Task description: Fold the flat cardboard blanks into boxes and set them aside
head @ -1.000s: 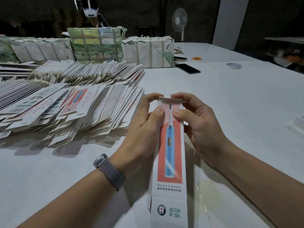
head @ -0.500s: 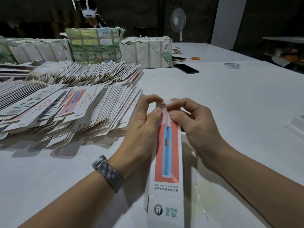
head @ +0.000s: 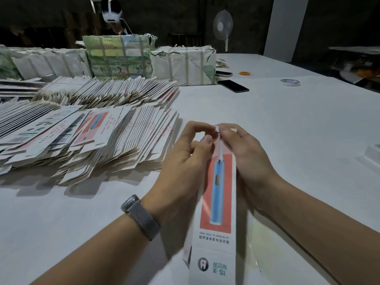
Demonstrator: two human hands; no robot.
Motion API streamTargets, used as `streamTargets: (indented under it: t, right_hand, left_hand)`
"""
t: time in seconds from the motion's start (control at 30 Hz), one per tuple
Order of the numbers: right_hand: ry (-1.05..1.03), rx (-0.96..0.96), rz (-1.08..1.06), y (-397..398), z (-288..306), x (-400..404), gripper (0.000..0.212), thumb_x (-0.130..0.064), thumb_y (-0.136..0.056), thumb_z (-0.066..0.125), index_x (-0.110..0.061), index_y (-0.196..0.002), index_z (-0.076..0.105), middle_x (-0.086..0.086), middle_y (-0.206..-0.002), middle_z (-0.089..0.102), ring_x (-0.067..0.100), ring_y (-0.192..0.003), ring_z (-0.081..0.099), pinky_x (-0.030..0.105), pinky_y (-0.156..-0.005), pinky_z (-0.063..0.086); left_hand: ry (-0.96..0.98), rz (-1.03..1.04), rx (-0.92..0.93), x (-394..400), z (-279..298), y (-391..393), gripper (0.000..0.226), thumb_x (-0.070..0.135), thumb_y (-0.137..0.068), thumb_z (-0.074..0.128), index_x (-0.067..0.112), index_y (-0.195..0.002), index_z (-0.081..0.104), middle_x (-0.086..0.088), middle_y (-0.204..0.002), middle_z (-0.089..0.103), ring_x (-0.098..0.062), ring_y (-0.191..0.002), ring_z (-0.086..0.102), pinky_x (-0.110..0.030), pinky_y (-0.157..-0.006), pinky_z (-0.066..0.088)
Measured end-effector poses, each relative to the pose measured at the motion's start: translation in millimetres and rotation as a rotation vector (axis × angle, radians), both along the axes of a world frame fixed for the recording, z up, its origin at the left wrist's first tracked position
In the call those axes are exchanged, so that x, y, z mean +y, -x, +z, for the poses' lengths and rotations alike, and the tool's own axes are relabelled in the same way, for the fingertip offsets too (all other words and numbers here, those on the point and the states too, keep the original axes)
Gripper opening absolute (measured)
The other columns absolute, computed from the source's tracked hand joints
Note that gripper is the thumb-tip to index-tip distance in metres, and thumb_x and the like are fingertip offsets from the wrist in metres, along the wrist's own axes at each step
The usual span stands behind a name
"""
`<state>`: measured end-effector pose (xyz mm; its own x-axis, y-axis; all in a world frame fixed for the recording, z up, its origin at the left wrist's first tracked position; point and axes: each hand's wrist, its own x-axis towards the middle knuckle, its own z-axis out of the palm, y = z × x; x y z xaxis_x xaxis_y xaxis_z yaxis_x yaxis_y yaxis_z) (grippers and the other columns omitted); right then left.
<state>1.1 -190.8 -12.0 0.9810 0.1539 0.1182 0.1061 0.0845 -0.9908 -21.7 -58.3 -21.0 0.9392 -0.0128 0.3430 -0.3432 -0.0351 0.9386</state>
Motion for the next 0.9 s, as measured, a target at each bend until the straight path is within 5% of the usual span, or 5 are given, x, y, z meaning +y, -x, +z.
streamTargets:
  t: [0.17,0.33,0.43,0.73,0.9]
  right_hand:
    - [0.005,0.025,0.0,-2.2,4.2,-1.0,0.02,-0.03,-0.102,0.055,-0.015,-0.099,0.067,0.004,-0.078,0.071,0.02,-0.065,0.071,0.031,-0.066,0.059]
    - [-0.004,0.002,0.011,-4.0,5.8,-0.2,0.013,-0.022,-0.1,0.058,-0.013,-0.098,0.066,0.005,-0.077,0.071,0.02,-0.065,0.068,0.033,-0.067,0.058]
    - [-0.003,0.006,0.033,-1.9,4.1,2.1,0.013,-0.021,-0.1,0.058,-0.014,-0.092,0.065,0.005,-0.073,0.07,0.019,-0.062,0.067,0.03,-0.062,0.057]
    - [-0.014,-0.01,0.002,-0.3,4.4,2.7,0.018,-0.019,-0.098,0.06,-0.015,-0.081,0.064,0.006,-0.068,0.067,0.019,-0.059,0.064,0.031,-0.061,0.056]
    - [-0.042,0.029,-0.023,-1.1,5.6,-0.1,0.024,-0.018,-0.097,0.058,-0.012,-0.074,0.059,0.005,-0.064,0.063,0.019,-0.056,0.061,0.03,-0.058,0.054]
  left_hand:
    - [-0.035,0.008,-0.009,-0.5,-2.7,0.6,0.012,0.039,-0.094,0.052,0.048,-0.095,0.059,-0.034,-0.087,0.064,-0.05,-0.072,0.066,-0.069,-0.072,0.055]
    - [0.022,-0.019,0.033,-0.3,-9.7,-4.3,0.009,0.044,-0.093,0.052,0.051,-0.099,0.053,-0.006,-0.071,0.069,-0.019,-0.063,0.068,-0.036,-0.061,0.056]
    - [0.049,0.039,0.097,2.2,-10.5,-8.3,0.007,0.055,-0.087,0.052,0.051,-0.093,0.053,0.001,-0.075,0.072,-0.016,-0.066,0.071,-0.033,-0.063,0.056]
    - [0.05,-0.037,0.166,4.8,-7.4,-4.2,0.014,0.052,-0.087,0.053,0.039,-0.092,0.057,-0.002,-0.079,0.073,-0.016,-0.067,0.072,-0.028,-0.058,0.055]
    - [0.07,-0.114,0.173,-1.7,-5.2,0.4,0.025,0.04,-0.085,0.061,0.035,-0.108,0.053,-0.028,-0.096,0.068,-0.024,-0.073,0.071,-0.044,-0.07,0.06]
